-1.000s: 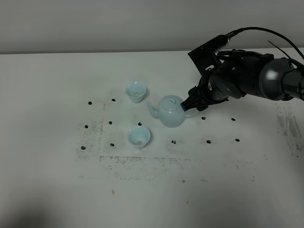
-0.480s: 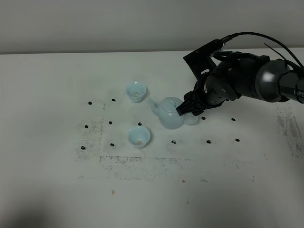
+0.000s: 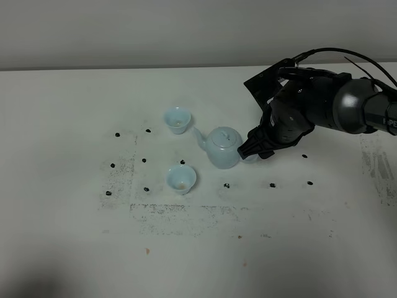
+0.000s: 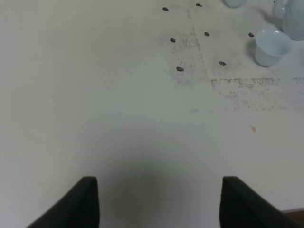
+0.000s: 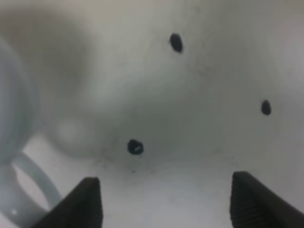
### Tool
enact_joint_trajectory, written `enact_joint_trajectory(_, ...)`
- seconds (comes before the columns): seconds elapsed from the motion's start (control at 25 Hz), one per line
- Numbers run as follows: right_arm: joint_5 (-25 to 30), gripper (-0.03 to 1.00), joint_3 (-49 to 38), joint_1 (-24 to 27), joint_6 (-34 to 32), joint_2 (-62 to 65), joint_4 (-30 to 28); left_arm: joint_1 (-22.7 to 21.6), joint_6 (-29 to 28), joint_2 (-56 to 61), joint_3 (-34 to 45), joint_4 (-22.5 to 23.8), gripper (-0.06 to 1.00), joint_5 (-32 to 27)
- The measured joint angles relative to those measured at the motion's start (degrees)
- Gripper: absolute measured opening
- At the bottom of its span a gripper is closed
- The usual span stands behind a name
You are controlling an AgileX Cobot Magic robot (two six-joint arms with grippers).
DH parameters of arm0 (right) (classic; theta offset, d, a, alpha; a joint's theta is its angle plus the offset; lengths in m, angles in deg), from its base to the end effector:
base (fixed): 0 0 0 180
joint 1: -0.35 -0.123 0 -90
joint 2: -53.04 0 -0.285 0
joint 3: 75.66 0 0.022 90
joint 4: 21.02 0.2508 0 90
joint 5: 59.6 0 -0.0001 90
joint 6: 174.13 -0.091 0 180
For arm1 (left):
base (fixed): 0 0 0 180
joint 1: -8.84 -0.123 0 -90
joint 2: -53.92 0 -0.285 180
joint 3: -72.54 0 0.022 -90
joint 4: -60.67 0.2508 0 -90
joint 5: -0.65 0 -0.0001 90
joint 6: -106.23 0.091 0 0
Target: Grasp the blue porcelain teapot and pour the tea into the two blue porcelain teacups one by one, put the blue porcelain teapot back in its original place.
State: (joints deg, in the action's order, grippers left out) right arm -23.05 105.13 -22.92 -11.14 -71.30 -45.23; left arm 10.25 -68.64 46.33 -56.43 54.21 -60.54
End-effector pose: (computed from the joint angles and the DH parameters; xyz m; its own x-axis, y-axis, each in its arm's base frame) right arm 0.3905 0.1437 0.1564 -0.8336 -0.4110 -0.3692 -0.3395 0.9083 -0.2445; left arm -0.0014 -0.0089 0.2651 -0.4905 0.0469 -0.8702 0.1274 0.9917 -0.0183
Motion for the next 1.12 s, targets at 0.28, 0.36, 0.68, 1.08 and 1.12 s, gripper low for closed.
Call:
enact_joint_trajectory(0.28,1.23,0.59,0.0,-1.24,0.11,0.0,0.0,0.0,0.0,0.0,0.0,0.0,0.57,0.0)
enact_joint_trajectory(0.36,1.23,0.59,0.0,-1.75,0.11,0.0,0.05,0.0,0.0,0.0,0.0,0.0,0.57,0.0)
enact_joint_trajectory(0.68,2.95,0.59,0.0,-2.92,-0.01,0.0,-1.95,0.0,0.0,0.0,0.0,0.0,0.57,0.0)
enact_joint_trajectory(1.08,17.37,0.59,0.62,-2.78,0.91,11.3,-1.46,0.0,0.0,0.0,0.0,0.0,0.57,0.0)
enact_joint_trajectory(1.12,19.69,0.59,0.62,-3.02,1.92,13.18,0.2,0.0,0.0,0.0,0.0,0.0,0.57,0.0)
